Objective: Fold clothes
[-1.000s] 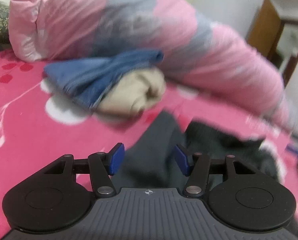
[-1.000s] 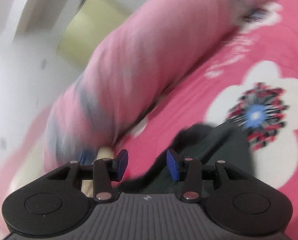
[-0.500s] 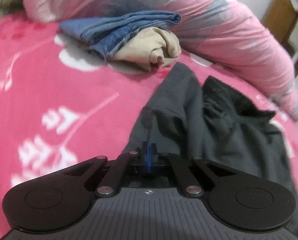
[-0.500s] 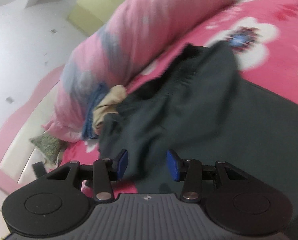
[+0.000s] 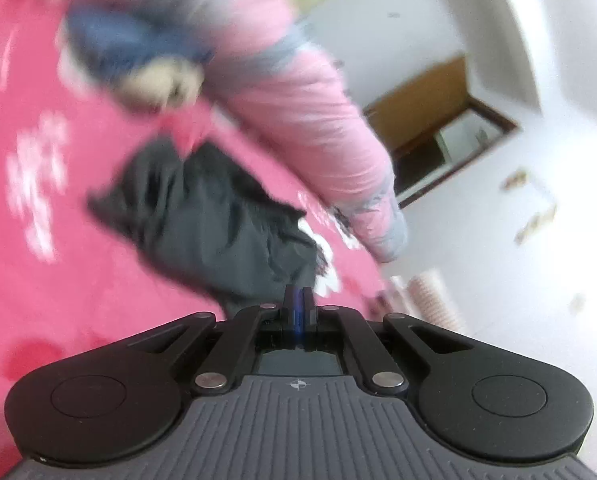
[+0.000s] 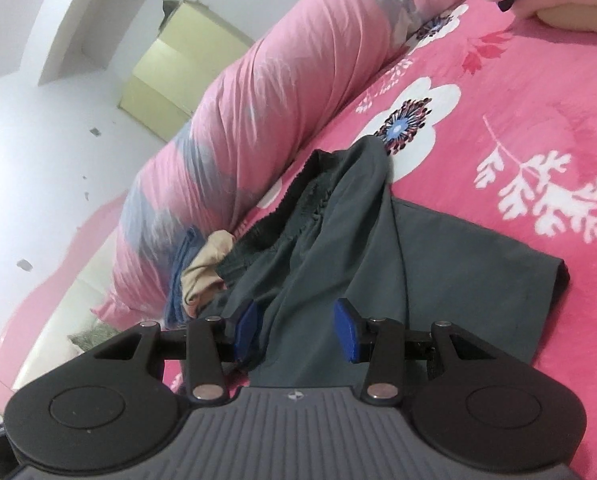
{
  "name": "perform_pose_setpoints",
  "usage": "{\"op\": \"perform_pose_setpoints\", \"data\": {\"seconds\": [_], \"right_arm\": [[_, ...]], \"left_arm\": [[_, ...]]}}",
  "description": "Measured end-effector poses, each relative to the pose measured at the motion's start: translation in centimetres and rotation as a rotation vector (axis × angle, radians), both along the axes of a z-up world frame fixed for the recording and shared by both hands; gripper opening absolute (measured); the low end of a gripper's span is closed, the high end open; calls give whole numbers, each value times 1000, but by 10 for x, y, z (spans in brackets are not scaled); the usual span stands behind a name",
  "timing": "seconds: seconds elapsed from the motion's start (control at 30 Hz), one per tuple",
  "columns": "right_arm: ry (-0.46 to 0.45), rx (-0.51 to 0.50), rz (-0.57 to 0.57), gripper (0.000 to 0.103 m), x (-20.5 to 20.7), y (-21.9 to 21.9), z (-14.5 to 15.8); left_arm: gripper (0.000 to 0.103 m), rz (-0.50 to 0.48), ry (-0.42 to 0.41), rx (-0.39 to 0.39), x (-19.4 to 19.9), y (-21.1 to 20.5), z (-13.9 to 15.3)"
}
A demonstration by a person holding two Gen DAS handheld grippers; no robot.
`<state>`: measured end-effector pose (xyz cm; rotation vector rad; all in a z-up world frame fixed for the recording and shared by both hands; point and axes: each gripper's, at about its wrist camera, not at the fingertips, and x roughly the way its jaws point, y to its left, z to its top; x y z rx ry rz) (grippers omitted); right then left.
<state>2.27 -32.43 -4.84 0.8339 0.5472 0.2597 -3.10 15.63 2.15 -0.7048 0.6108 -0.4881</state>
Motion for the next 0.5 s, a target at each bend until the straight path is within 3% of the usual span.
{"op": "perform_pose_setpoints", "data": {"seconds": [0.07, 0.13, 0.2, 0.3, 0.4, 0.5], "right_arm": [[3, 4, 15, 46, 2, 3, -2], [6, -2, 44, 46, 2, 10, -3], [1, -26, 74, 46, 1, 20, 0], [-9, -84, 106, 46, -4, 35, 6], [-9, -126, 120, 46, -8, 45, 10], [9, -147, 119, 46, -9, 52, 11]], "left_arm": [[0, 43, -22, 157, 5, -11, -6], [10, 87, -42, 321, 10, -23, -13], [46, 132, -62, 484, 16, -34, -20], [66, 189, -111, 743, 31, -52, -36], [78, 148, -214, 1043, 57, -74, -66], [79, 72, -326, 1317, 81, -95, -99]]}}
